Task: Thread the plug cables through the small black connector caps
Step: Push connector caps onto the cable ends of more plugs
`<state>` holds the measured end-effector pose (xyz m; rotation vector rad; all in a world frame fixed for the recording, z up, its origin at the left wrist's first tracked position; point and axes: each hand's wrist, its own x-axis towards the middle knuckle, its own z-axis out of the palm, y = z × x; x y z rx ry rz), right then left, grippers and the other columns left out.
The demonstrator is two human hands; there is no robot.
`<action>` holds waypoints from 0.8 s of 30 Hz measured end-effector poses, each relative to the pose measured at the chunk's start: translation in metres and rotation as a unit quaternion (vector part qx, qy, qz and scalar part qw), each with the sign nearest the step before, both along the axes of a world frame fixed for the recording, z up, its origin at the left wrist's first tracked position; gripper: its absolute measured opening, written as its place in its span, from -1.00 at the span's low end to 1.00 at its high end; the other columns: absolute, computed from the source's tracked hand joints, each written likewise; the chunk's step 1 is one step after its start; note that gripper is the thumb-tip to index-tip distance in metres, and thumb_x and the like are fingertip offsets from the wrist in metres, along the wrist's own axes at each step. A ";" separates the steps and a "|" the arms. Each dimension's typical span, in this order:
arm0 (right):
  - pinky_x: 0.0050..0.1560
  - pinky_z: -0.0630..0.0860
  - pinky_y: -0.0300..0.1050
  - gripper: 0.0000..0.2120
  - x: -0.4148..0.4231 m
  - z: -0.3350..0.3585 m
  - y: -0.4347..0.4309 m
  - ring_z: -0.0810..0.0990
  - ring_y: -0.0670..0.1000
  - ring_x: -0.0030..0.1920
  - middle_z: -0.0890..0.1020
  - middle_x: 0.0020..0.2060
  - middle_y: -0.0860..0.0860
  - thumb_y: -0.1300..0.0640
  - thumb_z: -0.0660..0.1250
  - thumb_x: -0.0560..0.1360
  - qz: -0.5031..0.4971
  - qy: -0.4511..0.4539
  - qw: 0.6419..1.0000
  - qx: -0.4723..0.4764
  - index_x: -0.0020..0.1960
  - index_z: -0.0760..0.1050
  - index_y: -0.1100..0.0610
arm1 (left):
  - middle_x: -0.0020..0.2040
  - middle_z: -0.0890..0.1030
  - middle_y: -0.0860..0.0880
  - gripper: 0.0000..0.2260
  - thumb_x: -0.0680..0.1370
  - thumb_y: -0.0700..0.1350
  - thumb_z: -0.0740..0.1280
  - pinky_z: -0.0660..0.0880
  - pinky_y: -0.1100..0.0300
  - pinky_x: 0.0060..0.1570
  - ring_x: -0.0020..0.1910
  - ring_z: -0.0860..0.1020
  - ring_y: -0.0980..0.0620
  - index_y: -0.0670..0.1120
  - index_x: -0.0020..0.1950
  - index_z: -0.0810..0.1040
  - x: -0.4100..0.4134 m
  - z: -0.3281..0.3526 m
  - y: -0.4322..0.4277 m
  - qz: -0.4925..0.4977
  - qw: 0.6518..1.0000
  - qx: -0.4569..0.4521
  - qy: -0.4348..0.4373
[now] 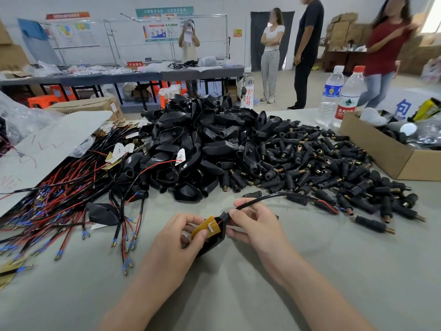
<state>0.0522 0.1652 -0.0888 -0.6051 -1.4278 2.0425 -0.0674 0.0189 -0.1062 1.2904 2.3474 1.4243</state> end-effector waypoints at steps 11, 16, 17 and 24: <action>-0.05 0.67 -0.09 -0.88 0.002 0.001 -0.002 0.72 0.15 -0.01 0.60 -0.16 0.12 0.33 0.34 0.57 0.012 0.001 1.000 -0.026 0.08 0.48 0.21 | 0.10 0.51 0.29 -0.79 0.54 -0.12 0.43 0.40 0.39 -0.08 -0.05 0.51 0.30 0.17 -0.13 0.46 0.002 0.005 -0.005 -0.027 0.987 -0.026 0.154; -0.12 0.64 -0.16 -0.88 0.001 0.001 0.000 0.72 0.03 -0.14 0.61 -0.23 0.06 0.34 0.34 0.57 0.009 0.002 0.999 -0.039 0.09 0.48 0.22 | 0.24 0.45 0.35 -0.85 0.55 0.26 0.22 0.36 0.46 -0.02 0.05 0.52 0.33 0.26 -0.06 0.52 0.000 0.007 -0.012 -0.055 0.989 -0.047 0.132; -0.12 0.64 -0.16 -0.88 0.001 0.000 0.001 0.72 0.03 -0.14 0.61 -0.25 0.04 0.34 0.34 0.57 0.009 0.003 0.999 -0.043 0.09 0.49 0.22 | 0.26 0.43 0.37 -0.84 0.53 0.29 0.23 0.35 0.48 0.03 0.12 0.51 0.34 0.27 -0.04 0.52 0.000 0.008 -0.011 -0.061 0.989 -0.049 0.123; -0.10 0.66 -0.12 -0.85 0.001 0.000 0.002 0.70 0.06 -0.12 0.57 -0.30 0.03 0.36 0.33 0.57 0.013 0.007 0.998 -0.056 0.12 0.49 0.22 | 0.19 0.41 0.52 -0.88 0.53 0.14 0.38 0.37 0.46 0.00 0.11 0.48 0.36 0.23 0.00 0.47 0.002 0.005 -0.007 -0.073 0.991 -0.054 0.097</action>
